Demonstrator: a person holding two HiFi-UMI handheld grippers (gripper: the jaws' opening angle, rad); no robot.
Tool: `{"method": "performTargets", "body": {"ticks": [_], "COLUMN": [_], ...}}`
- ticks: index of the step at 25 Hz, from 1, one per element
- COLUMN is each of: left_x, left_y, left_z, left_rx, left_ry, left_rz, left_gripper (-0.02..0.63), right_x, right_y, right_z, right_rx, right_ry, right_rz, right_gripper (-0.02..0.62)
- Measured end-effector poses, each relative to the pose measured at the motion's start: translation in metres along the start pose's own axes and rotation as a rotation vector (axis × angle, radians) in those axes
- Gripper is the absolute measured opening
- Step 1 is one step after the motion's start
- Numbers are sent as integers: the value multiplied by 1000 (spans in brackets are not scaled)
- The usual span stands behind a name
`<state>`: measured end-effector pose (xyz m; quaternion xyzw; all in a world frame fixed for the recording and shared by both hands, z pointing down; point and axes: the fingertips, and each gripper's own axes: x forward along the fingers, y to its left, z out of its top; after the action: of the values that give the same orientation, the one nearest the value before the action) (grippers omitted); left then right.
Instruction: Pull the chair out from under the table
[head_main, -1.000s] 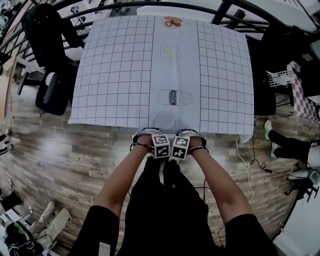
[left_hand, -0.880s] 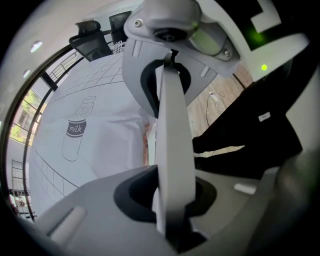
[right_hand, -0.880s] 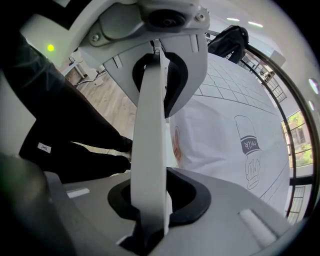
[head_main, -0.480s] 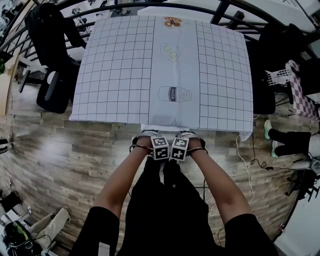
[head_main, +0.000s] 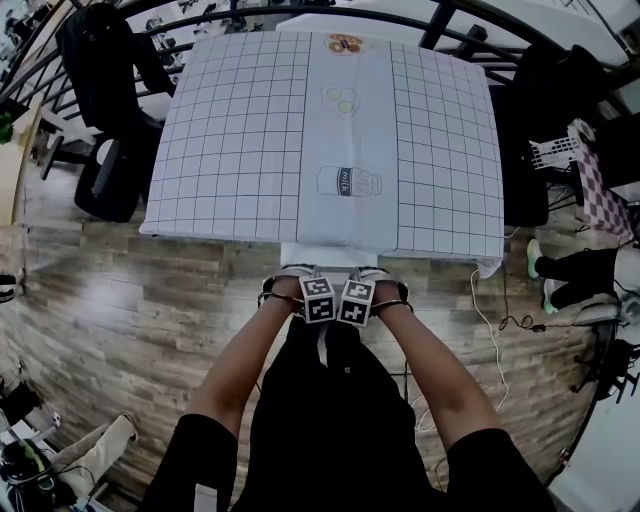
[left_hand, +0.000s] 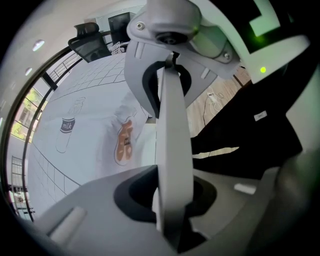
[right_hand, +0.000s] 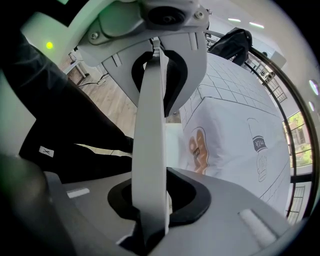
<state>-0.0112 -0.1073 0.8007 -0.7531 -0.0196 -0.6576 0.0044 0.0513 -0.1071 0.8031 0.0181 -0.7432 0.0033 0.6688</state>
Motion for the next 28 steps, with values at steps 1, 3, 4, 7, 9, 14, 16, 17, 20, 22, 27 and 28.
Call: {"method": "performTargets", "body": {"ticks": [1,3,4,7,9,14,16,17,20,22,27,28], "left_x": [0,-1,-1,0,-1,-1,-1,-1,-2,-3,-2,-2], "left_y": [-4,-11,-14,-21,-28,-42,-48,-51,-60,-67,-82,-85], "left_z": [-1,-2,-2,-1,-1,-2,-1,-2,-3,-4,-4,-4], "left_rx": [0,5,7,6,11,13,7,3,-3,0,2,1], "left_ry": [0,3,3,3,9,7,4,3,3,7,15,17], "left_rz": [-3,-6,-5,0,-1,-1,-3,-5,-12,-14,-20,-19], "left_gripper": [80,80,80,80,80,80,78,78,80,80,80,80], "right_x": [0,0,0,-1,-1,-1,-1,-1,-2,-2,-3,-3], "right_y": [4,11,14,22,28,41,47,50,59,65,81,84], "right_z": [1,2,1,1,2,1,1,2,2,3,4,4], "right_rx": [0,0,0,5,6,-4,-10,-12,-14,-12,-10,-9], "right_ry": [-1,-3,-4,-4,-3,-2,-4,-4,1,2,0,-3], "right_rz": [2,8,10,10,13,19,21,21,24,24,30,31], "right_gripper": [69,69,69,69,69,69,69,69,69,69,69,69]}}
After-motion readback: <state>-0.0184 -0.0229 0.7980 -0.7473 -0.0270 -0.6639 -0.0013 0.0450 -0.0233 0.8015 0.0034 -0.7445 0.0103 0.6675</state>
